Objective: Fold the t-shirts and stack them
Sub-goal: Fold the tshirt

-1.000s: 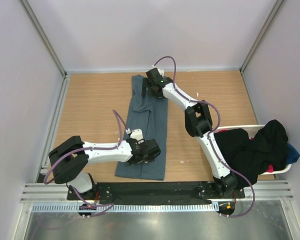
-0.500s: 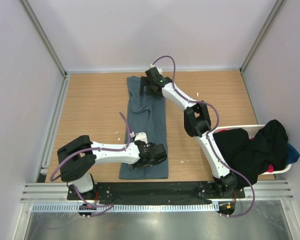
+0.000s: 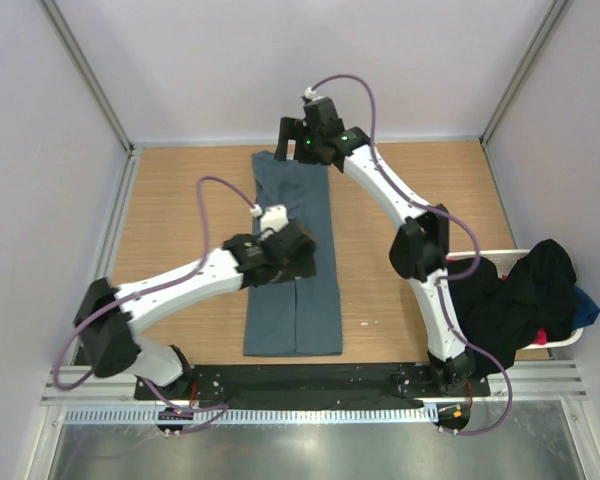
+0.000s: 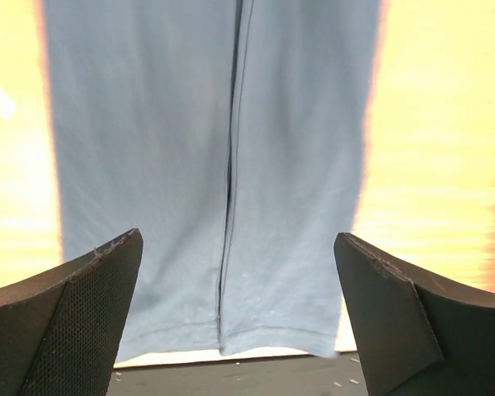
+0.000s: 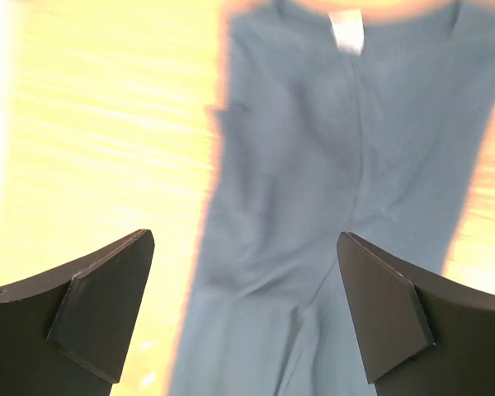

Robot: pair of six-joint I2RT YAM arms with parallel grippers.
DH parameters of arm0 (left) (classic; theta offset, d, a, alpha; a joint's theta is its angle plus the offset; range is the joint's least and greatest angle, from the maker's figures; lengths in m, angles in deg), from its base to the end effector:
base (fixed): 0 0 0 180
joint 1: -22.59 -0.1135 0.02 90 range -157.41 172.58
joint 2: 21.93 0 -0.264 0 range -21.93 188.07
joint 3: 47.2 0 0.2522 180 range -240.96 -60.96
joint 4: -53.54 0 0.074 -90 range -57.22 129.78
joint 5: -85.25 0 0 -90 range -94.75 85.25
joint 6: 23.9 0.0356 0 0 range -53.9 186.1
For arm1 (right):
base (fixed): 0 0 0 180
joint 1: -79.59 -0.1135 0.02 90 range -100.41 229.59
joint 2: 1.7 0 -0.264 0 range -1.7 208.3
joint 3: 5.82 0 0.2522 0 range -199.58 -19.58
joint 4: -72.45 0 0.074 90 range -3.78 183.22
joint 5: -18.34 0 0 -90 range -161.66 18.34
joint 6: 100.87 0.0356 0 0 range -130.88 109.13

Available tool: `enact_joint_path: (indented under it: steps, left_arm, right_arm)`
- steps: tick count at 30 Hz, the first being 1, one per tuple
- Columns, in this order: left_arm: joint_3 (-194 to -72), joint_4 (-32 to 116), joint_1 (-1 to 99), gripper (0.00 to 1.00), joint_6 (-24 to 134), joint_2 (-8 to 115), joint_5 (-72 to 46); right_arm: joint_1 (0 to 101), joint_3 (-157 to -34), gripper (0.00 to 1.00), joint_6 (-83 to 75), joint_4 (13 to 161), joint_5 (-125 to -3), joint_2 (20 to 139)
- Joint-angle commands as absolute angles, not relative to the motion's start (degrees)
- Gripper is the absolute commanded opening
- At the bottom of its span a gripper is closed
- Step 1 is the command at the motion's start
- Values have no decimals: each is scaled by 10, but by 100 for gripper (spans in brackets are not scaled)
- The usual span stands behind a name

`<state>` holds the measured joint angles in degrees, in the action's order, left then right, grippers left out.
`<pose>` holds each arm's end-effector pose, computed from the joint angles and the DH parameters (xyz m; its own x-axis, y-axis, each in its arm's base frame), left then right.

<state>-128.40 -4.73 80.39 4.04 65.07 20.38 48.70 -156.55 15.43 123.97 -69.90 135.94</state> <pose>0.1745 -0.2488 0.2561 -0.8139 -0.2085 -0.5423 -0.1108 0.9720 -0.2074 0.4685 0.2815 0.2804 -0.7147 0.0885 -0.6938 -0.2422 0.8993 0.3642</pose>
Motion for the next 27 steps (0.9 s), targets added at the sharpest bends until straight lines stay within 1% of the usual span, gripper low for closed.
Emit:
enact_joint_path:
  steps: [1,3,4,5,6,7,8,9,10,12,13,15,16,19,21,22,24,27]
  left_arm:
    - [-1303,-75,744,100,138,544,191]
    - [-1266,-75,710,100,154,503,142]
    - [-1250,-72,674,100,163,466,118]
    - [-1233,-65,651,99,165,447,94]
    - [-1197,-66,631,99,167,433,41]
    - [-1182,-65,613,98,170,411,13]
    - [-1162,-58,578,97,171,402,-15]
    - [-1146,-53,564,96,169,396,-81]
    - [-1113,-44,541,93,168,387,-110]
    - [-1083,-37,529,91,162,382,-162]
    - [-1050,-34,527,88,157,378,-197]
    - [-1016,-22,527,84,140,369,-221]
    - [-999,-20,527,82,134,363,-238]
    - [-940,-23,527,77,117,329,-237]
    - [-900,-17,527,76,94,295,-248]
    - [-887,-17,528,73,88,282,-256]
    - [-859,-21,528,70,80,259,-258]
    - [-836,-24,528,66,69,225,-254]
  right_arm:
    - [486,-1527,100,135,1233,-708,1162]
    - [486,-1464,100,145,1228,-713,1110]
    - [485,-1373,100,166,1222,-711,1055]
    - [484,-1316,100,182,1209,-708,1019]
    - [485,-1254,100,196,1172,-687,987]
    - [482,-1132,100,227,1154,-683,922]
    - [480,-1072,100,241,1137,-684,892]
    - [477,-1016,100,254,1115,-682,866]
    - [467,-922,100,279,1108,-681,815]
    - [454,-847,100,297,1110,-680,772]
    - [440,-789,100,307,1114,-688,754]
    - [400,-734,100,345,1118,-695,699]
    - [386,-682,99,360,1114,-697,684]
    - [340,-599,93,425,1109,-700,624]
    - [313,-567,89,472,1105,-705,585]
    - [305,-539,86,485,1100,-703,575]
    - [285,-517,81,510,1085,-698,559]
    - [262,-492,77,541,1084,-705,565]
